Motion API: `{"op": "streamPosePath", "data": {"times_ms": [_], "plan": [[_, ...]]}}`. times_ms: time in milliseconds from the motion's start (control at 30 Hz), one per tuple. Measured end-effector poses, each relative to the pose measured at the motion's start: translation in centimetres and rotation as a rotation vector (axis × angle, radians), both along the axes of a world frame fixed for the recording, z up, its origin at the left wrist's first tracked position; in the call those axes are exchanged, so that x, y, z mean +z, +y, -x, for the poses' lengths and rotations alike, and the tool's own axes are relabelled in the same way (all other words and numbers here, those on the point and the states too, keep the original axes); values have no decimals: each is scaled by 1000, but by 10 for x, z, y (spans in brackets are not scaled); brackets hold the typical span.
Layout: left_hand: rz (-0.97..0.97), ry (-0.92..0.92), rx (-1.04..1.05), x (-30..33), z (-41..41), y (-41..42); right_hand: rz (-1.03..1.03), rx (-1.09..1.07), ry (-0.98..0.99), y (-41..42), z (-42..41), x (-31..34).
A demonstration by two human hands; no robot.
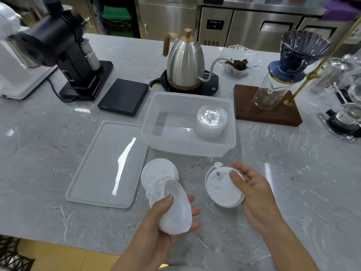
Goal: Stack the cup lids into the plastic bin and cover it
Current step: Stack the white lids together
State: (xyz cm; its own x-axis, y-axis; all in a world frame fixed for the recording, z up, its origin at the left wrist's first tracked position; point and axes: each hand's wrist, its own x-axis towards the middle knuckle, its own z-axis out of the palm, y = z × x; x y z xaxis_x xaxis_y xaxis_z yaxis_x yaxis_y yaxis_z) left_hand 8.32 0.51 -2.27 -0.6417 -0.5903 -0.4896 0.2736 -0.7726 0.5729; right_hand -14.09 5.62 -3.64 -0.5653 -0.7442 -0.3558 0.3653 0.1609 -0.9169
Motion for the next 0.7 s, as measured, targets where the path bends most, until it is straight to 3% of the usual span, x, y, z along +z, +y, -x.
{"op": "streamPosePath", "data": {"times_ms": [100, 167, 233, 333, 400, 700], "plan": [[-15, -12, 10, 4, 2, 2, 120, -33, -287, 9, -6, 16], [-24, 6, 20, 7, 6, 3, 250, -32, -282, 16, -18, 30], [-18, 25, 9, 9, 11, 5, 350, -48, -69, 22, -35, 41], [-8, 90, -9, 13, 17, 7, 431, -28, 499, 23, -58, 52], [51, 198, -78, 17, 19, 7, 456, 66, 703, 23, -67, 48], [165, 157, -68, 18, 19, 7, 393, 259, 701, 25, -67, 45]]}}
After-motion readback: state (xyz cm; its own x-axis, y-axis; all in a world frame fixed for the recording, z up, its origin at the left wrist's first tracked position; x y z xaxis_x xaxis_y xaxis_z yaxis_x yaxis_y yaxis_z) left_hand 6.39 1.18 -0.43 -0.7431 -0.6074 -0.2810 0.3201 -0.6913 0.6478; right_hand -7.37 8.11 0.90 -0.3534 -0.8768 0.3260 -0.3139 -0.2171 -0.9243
